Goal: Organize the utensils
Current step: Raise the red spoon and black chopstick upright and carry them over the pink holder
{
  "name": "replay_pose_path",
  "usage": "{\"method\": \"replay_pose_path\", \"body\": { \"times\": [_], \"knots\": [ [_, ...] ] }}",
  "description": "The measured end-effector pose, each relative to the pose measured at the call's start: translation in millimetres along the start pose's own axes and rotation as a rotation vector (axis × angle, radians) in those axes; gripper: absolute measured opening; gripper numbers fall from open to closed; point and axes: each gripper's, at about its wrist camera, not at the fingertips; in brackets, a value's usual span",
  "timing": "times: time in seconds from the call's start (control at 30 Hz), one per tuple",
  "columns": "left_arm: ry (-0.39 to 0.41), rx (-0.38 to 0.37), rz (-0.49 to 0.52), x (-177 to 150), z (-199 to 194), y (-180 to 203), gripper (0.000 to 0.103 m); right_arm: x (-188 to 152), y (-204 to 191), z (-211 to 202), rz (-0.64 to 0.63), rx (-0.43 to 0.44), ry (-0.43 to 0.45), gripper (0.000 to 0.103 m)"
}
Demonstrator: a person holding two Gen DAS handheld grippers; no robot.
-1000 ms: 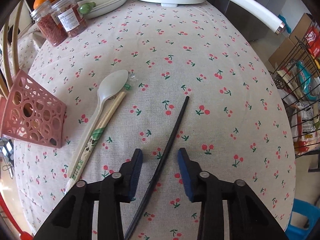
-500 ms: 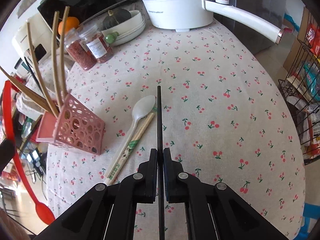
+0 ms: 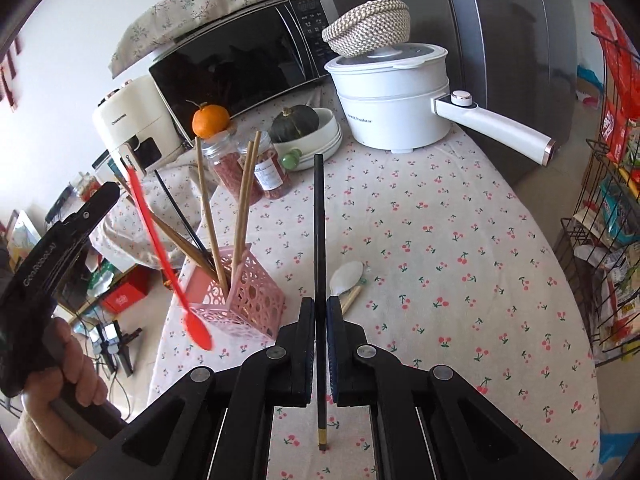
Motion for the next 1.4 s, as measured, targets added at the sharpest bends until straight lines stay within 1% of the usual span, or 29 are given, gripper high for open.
{"method": "replay_pose_path", "body": {
  "times": [0.07, 0.13, 0.23, 0.27, 0.3, 0.37, 0.4, 0.43, 0.5, 0.53, 0.63, 0.73, 0.83, 0.93, 1.03, 1.1, 1.23, 1.33, 1.37, 1.4],
  "knots": [
    [0.025, 0.045, -0.026, 0.2, 5.1, -3.9, 0.003, 1.3, -0.4, -0.9, 0.0, 0.001, 0.008, 0.006],
    [0.034, 0.071, -0.05, 0.1, 10.9, -7.0, 0.003, 2.0, 0.3, 0.2, 0.002, 0.001, 0.008, 0.006],
    [-0.036, 0.068, -0.092, -1.3, 16.9, -12.8, 0.003, 0.9, 1.8, 0.0, 0.005, -0.002, 0.005, 0.006],
    [-0.083, 0.043, -0.107, 0.2, 18.9, -15.4, 0.003, 1.3, 2.4, -0.5, 0.007, -0.001, 0.002, 0.006],
    [-0.147, -0.005, -0.128, 1.4, 21.4, -18.5, 0.003, 1.5, 3.4, -0.4, 0.008, -0.001, -0.001, 0.006],
    [-0.3, -0.08, -0.165, -0.9, 25.5, -22.9, 0.004, 1.9, 4.2, -0.5, 0.002, 0.001, -0.007, 0.006],
    [-0.38, -0.118, -0.173, -6.0, 27.2, -22.6, 0.006, 2.2, 5.0, -0.2, 0.0, -0.002, -0.01, 0.006],
    [-0.44, -0.144, -0.176, -12.0, 27.3, -23.0, 0.008, 2.6, 5.7, 0.2, 0.0, -0.003, -0.014, 0.006],
    [-0.555, -0.165, -0.13, -29.7, 25.5, -18.8, 0.021, 3.7, 8.2, 1.1, 0.004, -0.004, -0.019, 0.006],
    [-0.613, -0.175, -0.1, -40.1, 23.7, -15.2, 0.022, 4.3, 9.3, 1.2, 0.008, -0.002, -0.023, 0.006],
    [-0.756, -0.214, -0.045, -70.4, 17.2, -9.4, 0.024, 4.5, 10.3, -0.6, 0.013, 0.004, -0.032, 0.006],
    [-0.87, -0.224, 0.059, -97.0, 9.9, 1.0, 0.025, 3.1, 8.3, -3.8, 0.007, 0.008, -0.036, 0.006],
    [-0.968, -0.232, 0.143, -122.2, 5.8, 11.7, 0.025, 0.9, 5.8, -6.6, 0.0, 0.012, -0.035, 0.006],
    [-1.058, -0.241, 0.187, -144.1, 6.0, 17.9, 0.025, -0.8, 4.1, -9.2, 0.0, 0.015, -0.034, 0.006],
    [-1.127, -0.255, 0.21, -157.7, 6.4, 25.6, 0.025, -2.3, 4.0, -11.8, 0.0, 0.015, -0.032, 0.006],
    [-1.159, -0.24, 0.234, -164.0, 7.8, 27.2, 0.025, -3.0, 3.8, -12.6, 0.0, 0.014, -0.031, 0.006],
    [-1.17, -0.215, 0.265, -166.0, 7.2, 28.0, 0.025, -4.4, 5.1, -15.5, -0.004, 0.01, -0.028, 0.006],
    [-1.166, -0.201, 0.307, -167.1, 5.3, 29.7, 0.025, -4.8, 6.9, -17.1, -0.001, 0.008, -0.027, 0.006],
    [-1.161, -0.191, 0.327, -167.2, 4.5, 29.9, 0.017, -4.8, 8.0, -17.7, 0.001, 0.009, -0.028, 0.006],
    [-1.155, -0.184, 0.34, -168.6, 5.6, 40.4, 0.014, -4.8, 9.0, -18.1, 0.004, 0.009, -0.028, 0.006]
  ]
}}
Point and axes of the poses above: each gripper's, at about its wrist camera, not at the fingertips, and z roughly the way its jaws point, y to its right, x to its top, and after that the axes turned 10 degrees about z, right-handed
